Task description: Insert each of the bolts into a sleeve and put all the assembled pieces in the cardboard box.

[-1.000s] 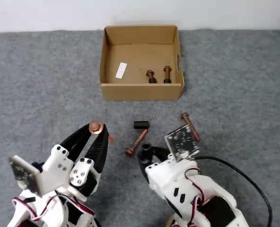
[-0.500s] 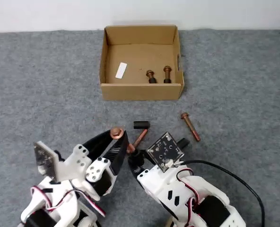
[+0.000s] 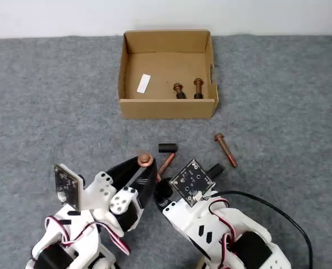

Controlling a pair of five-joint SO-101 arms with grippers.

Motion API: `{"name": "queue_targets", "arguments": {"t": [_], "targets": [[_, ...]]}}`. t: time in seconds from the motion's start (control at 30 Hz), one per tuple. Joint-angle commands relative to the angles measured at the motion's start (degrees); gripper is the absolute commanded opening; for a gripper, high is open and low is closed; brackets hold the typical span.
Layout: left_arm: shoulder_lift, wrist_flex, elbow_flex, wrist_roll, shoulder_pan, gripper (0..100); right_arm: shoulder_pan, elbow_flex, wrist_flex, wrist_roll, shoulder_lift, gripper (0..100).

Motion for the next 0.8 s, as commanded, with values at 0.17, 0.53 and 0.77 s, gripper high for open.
{"name": "queue_targets", "arguments": {"t": [0.17,0.53,0.77], "targets": [[0.1,3.1,-0.4,0.7,4.2,0,-0.2,-2.8,-1.6,0.6,-0.6,0.8],[0.2,4.6,3.6,0.1,4.2,6,-0.2,-2.9,-1.6,0.8,-1.0,0.8],[0.2,7.9,4.1,-3.8,4.1,18,-0.1,-2.9,-1.6,3.4,-1.1,0.8]]}}
